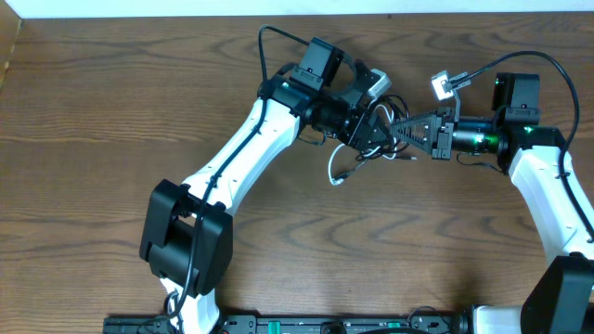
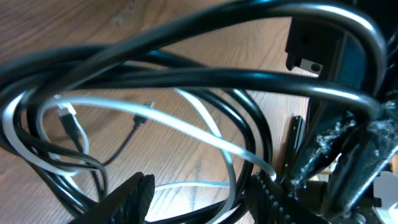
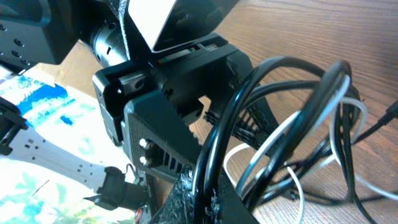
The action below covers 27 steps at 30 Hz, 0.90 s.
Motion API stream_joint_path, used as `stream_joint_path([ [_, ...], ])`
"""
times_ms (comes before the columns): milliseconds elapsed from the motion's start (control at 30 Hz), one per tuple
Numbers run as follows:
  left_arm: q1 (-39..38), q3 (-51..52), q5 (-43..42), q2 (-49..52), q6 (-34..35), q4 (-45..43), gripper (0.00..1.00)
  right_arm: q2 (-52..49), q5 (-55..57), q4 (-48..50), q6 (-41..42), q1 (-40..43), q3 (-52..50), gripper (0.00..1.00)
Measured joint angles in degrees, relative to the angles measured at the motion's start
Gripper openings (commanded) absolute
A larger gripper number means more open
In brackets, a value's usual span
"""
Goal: Untangle cables
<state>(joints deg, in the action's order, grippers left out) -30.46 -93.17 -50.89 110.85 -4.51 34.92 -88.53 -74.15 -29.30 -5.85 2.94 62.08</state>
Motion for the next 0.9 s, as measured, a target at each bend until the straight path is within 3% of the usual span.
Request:
stream_joint_path([
  [200,-1.27,0.00,0.63,0.00,0.00,-0.72,0.51,0.00,-1.07,0.02,0.46,0.59,0.00,0.01],
  [400,-2.03,0.02,1.33,0.04,0.09,-0.98,0.40,0.00,-1.31,0.04,1.18,0.72,0.00,0.01],
  [567,-2.47,0.02,1.38,0.70,0.46,-2.14,0.38,0.00,-1.07,0.42,2.38,0.92,0.00,0.01],
  [600,-2.64,0.02,1.60,1.09,0.98,-2.40,0.35,0.00,-0.85,0.50,2.64,0.94,0.00,0.01],
  [700,-3.41,0.04,2.99,2.78,4.02,-3.43,0.08,-0.02,-0.04,0.59,3.37,0.98,0.00,0.01],
  [900,-4.00,0.04,9.81,5.11,10.23,-4.44,0.07,-0.02,1.77,0.22,6.25,1.11,0.00,0.01],
])
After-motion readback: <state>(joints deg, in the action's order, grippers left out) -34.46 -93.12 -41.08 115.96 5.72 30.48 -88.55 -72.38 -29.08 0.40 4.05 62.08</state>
